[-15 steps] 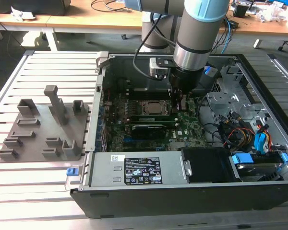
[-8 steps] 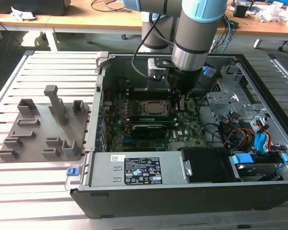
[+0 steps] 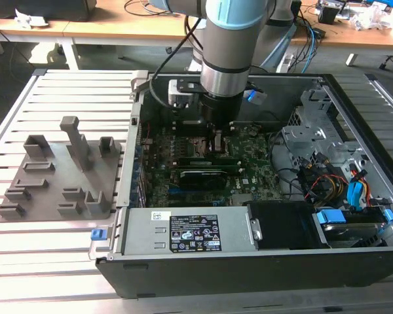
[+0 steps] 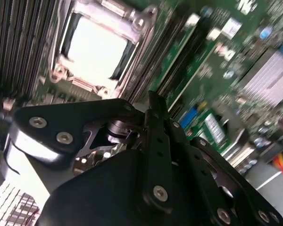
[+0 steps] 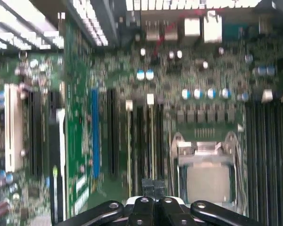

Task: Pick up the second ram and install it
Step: 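Press down the second ram until it locks into place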

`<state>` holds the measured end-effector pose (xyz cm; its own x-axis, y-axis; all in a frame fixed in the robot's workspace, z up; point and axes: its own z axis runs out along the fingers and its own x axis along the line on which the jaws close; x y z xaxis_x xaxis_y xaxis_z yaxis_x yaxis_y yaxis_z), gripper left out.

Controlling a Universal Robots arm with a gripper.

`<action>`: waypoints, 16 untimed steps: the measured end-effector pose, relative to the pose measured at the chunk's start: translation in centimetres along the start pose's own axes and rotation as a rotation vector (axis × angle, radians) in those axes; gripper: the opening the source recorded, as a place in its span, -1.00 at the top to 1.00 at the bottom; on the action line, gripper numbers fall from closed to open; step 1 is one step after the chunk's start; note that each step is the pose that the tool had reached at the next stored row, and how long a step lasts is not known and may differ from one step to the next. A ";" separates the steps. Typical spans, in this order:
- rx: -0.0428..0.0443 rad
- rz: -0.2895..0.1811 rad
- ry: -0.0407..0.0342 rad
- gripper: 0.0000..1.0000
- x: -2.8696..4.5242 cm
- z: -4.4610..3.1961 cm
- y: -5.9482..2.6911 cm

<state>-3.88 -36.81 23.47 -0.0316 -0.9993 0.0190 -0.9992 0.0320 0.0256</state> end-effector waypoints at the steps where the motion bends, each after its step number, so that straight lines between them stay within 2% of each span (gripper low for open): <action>1: 0.0007 0.000 -0.0001 0.79 0.02 0.03 0.56; 2: 0.0025 0.000 -0.0001 0.79 0.05 0.12 1.76; 3: 0.0035 0.000 -0.0001 0.79 0.08 0.18 2.58; 4: 0.0043 0.000 -0.0005 0.79 0.10 0.32 3.33; 5: 0.0043 0.000 -0.0011 0.79 0.11 0.44 3.66; 12: 0.0036 0.000 -0.0056 0.79 -0.28 0.84 3.71; 13: 0.0036 0.000 -0.0076 0.79 -0.30 0.90 3.71; 14: 0.0036 0.000 -0.0126 0.79 -0.27 0.88 3.71; 15: 0.0055 0.000 -0.0175 0.79 -0.31 0.43 3.70; 16: 0.0043 0.000 -0.0152 0.79 -0.27 -0.01 3.71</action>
<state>-7.58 -36.43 23.57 -0.0317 -0.9995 0.0038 -0.9993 0.0318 0.0213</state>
